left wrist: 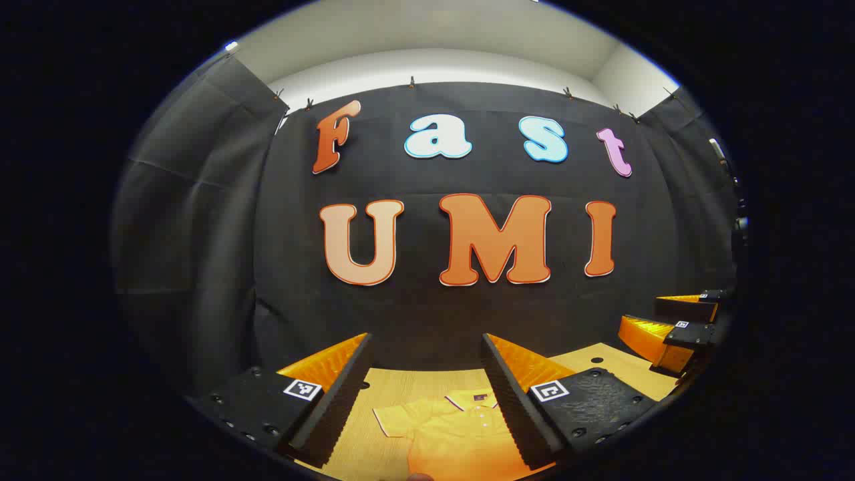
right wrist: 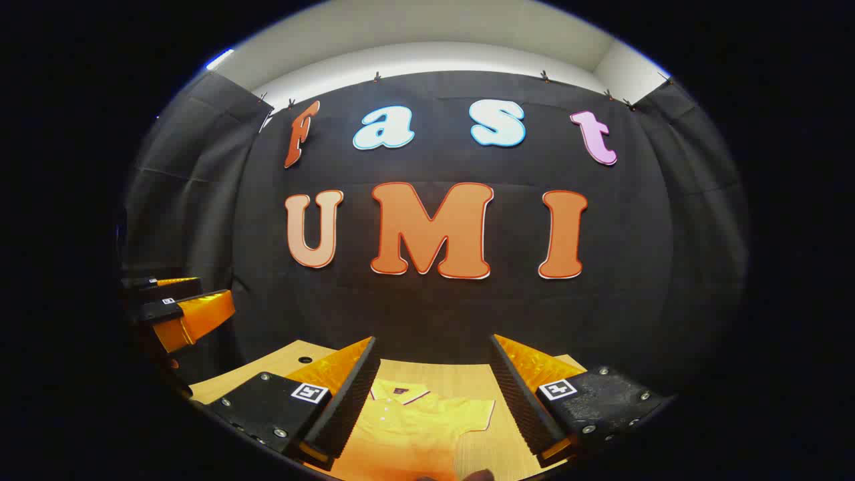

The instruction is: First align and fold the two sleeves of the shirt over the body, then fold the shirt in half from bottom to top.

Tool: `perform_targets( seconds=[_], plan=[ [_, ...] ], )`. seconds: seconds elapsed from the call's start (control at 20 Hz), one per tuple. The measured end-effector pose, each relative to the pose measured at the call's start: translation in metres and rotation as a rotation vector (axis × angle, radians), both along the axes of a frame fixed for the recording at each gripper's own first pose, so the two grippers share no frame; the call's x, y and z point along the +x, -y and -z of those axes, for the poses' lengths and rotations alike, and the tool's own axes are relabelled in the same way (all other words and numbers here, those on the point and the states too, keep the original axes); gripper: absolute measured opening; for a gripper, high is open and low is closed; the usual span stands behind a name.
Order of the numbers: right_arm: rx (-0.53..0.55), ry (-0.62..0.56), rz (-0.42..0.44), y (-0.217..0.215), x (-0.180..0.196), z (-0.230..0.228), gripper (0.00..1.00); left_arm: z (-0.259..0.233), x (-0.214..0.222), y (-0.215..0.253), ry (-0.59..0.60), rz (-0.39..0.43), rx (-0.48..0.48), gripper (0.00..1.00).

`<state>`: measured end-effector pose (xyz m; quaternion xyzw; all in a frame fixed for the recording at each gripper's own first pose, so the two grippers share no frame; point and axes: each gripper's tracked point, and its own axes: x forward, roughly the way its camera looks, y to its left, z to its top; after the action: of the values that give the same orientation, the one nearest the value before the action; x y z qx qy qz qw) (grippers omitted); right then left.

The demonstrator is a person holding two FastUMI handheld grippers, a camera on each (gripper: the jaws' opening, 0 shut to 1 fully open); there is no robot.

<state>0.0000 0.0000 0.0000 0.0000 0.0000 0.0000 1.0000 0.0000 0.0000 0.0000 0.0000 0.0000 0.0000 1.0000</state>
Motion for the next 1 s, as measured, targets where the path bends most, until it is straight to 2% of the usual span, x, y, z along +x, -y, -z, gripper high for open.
perform_targets(
  seconds=[0.3,0.75,1.0],
  plan=[
    [0.010,-0.005,0.008,0.003,0.008,0.007,0.99,0.014,0.009,0.016,-0.020,0.029,-0.006,0.98],
    [-0.016,-0.037,0.066,0.010,-0.003,0.022,0.98,0.028,0.007,0.025,-0.040,0.083,0.003,0.98],
    [-0.003,-0.073,0.114,0.020,0.002,0.034,0.99,0.030,-0.001,0.015,-0.038,0.098,0.027,0.98]
  ],
)
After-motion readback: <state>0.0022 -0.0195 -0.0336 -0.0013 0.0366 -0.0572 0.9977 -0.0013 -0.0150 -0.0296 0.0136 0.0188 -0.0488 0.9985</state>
